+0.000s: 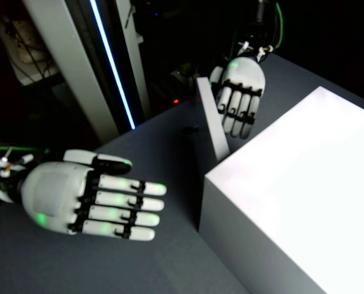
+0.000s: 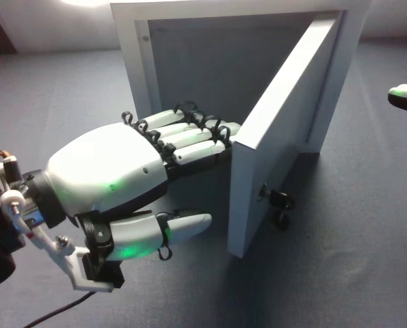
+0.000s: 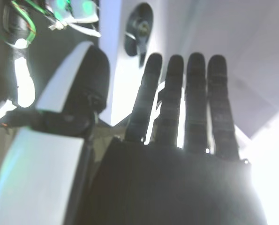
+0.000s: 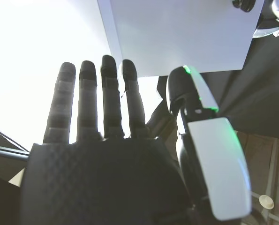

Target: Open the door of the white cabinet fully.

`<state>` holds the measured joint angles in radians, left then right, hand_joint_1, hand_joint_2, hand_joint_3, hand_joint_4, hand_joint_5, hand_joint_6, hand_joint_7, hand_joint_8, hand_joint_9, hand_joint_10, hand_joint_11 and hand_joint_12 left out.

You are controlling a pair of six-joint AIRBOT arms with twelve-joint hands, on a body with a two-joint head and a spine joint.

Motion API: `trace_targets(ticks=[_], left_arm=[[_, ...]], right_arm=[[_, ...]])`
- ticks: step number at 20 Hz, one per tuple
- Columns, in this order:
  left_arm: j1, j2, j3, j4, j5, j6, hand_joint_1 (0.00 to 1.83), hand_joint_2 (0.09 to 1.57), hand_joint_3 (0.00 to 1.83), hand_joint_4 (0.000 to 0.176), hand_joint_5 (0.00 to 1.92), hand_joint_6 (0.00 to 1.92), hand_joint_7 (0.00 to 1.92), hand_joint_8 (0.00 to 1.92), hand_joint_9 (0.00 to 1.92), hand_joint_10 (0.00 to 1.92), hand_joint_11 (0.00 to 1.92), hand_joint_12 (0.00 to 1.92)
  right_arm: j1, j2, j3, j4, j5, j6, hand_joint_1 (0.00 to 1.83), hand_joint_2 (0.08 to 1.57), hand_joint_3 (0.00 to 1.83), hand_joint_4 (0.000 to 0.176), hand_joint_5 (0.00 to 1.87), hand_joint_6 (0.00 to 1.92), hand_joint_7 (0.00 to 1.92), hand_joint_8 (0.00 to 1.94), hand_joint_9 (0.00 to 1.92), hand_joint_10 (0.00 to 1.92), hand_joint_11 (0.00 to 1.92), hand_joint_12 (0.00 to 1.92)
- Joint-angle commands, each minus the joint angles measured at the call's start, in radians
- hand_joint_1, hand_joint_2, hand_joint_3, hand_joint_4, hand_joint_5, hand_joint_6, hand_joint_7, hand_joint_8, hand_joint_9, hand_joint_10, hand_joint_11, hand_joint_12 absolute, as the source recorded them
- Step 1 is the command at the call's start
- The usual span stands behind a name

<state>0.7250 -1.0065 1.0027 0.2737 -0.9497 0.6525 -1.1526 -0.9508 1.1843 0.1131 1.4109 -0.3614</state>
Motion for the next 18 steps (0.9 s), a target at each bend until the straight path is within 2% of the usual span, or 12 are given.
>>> trace_targets(ticks=[1,4,5,7,8,9,11,14,18], left_arm=[[-0.014,-0.005,0.002,0.001,-0.107,-0.008,0.35,1.46,0.0,0.0,0.17,0.01,0.17,0.01,0.2,0.0,0.01,0.56],[-0.034,-0.016,0.008,0.023,-0.097,-0.017,0.33,1.47,0.0,0.0,0.16,0.0,0.16,0.0,0.18,0.0,0.01,0.51],[-0.042,-0.021,0.011,0.031,-0.095,-0.021,0.25,1.49,0.01,0.0,0.13,0.01,0.13,0.01,0.16,0.0,0.01,0.48],[-0.056,-0.034,0.017,0.045,-0.092,-0.03,0.25,1.51,0.0,0.0,0.15,0.0,0.14,0.0,0.17,0.0,0.07,0.36],[-0.06,-0.039,0.019,0.05,-0.092,-0.032,0.27,1.51,0.0,0.0,0.14,0.0,0.14,0.0,0.18,0.0,0.12,0.27],[-0.067,-0.047,0.023,0.059,-0.09,-0.039,0.36,1.49,0.0,0.0,0.15,0.0,0.14,0.0,0.19,0.0,0.18,0.17],[-0.076,-0.058,0.027,0.074,-0.084,-0.05,0.36,1.48,0.0,0.0,0.17,0.0,0.17,0.0,0.19,0.0,0.19,0.16],[-0.088,-0.074,0.03,0.087,-0.08,-0.052,0.45,1.46,0.0,0.0,0.17,0.0,0.14,0.0,0.15,0.0,0.15,0.12],[-0.107,-0.099,0.037,0.1,-0.08,-0.053,0.54,1.42,0.0,0.0,0.24,0.01,0.22,0.01,0.21,0.01,0.22,0.12]], right_arm=[[0.001,0.001,0.004,0.025,0.127,0.01,0.48,1.38,0.0,0.0,0.35,0.0,0.33,0.0,0.21,0.0,0.16,0.01],[0.001,0.001,0.004,0.025,0.127,0.01,0.51,1.38,0.0,0.0,0.36,0.0,0.34,0.0,0.21,0.0,0.16,0.01],[0.001,0.001,0.004,0.025,0.127,0.01,0.51,1.38,0.0,0.0,0.36,0.0,0.34,0.0,0.22,0.0,0.18,0.02],[0.001,0.001,0.005,0.025,0.127,0.01,0.54,1.39,0.0,0.0,0.36,0.0,0.35,0.0,0.23,0.01,0.18,0.02],[0.001,0.001,0.005,0.025,0.127,0.01,0.56,1.39,0.0,0.0,0.36,0.0,0.36,0.01,0.24,0.01,0.18,0.02],[0.001,0.001,0.006,0.025,0.127,0.01,0.58,1.38,0.0,0.0,0.38,0.01,0.37,0.01,0.24,0.0,0.17,0.01],[0.001,0.001,0.006,0.025,0.127,0.01,0.55,1.39,0.0,0.0,0.37,0.0,0.36,0.0,0.24,0.0,0.18,0.02],[0.001,0.001,0.006,0.027,0.127,0.01,0.58,1.38,0.0,0.0,0.36,0.0,0.35,0.0,0.22,0.0,0.16,0.01],[0.001,0.0,0.008,0.029,0.127,0.01,0.55,1.37,0.0,0.0,0.35,0.0,0.33,0.0,0.21,0.0,0.16,0.01]])
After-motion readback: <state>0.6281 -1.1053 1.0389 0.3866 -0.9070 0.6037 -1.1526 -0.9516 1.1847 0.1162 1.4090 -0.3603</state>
